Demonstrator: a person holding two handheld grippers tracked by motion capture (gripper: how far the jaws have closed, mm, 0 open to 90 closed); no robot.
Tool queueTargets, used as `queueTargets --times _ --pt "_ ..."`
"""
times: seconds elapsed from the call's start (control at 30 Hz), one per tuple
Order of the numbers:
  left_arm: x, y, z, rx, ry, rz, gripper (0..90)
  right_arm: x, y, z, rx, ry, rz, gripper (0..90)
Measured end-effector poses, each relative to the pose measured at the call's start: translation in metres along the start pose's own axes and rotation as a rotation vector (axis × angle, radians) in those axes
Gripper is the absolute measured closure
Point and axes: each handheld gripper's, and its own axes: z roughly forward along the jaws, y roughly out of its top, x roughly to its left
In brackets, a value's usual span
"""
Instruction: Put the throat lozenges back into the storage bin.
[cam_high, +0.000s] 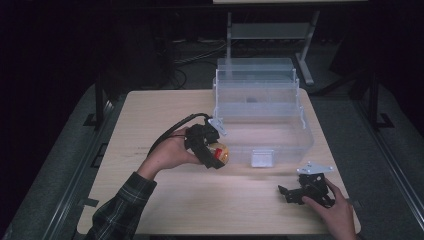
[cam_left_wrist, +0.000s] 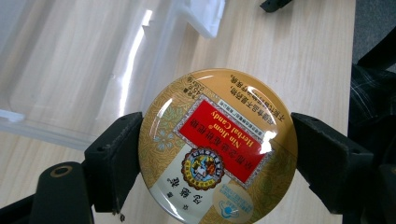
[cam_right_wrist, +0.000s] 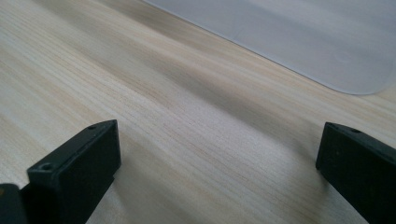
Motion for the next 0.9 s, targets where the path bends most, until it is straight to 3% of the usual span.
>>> queueTargets --times 0.9 --pt "0.041 0.028 0.009 0.004 0.042 -0.048 19.7 0.000 0.000 0.000 0.000 0.000 0.001 0.0"
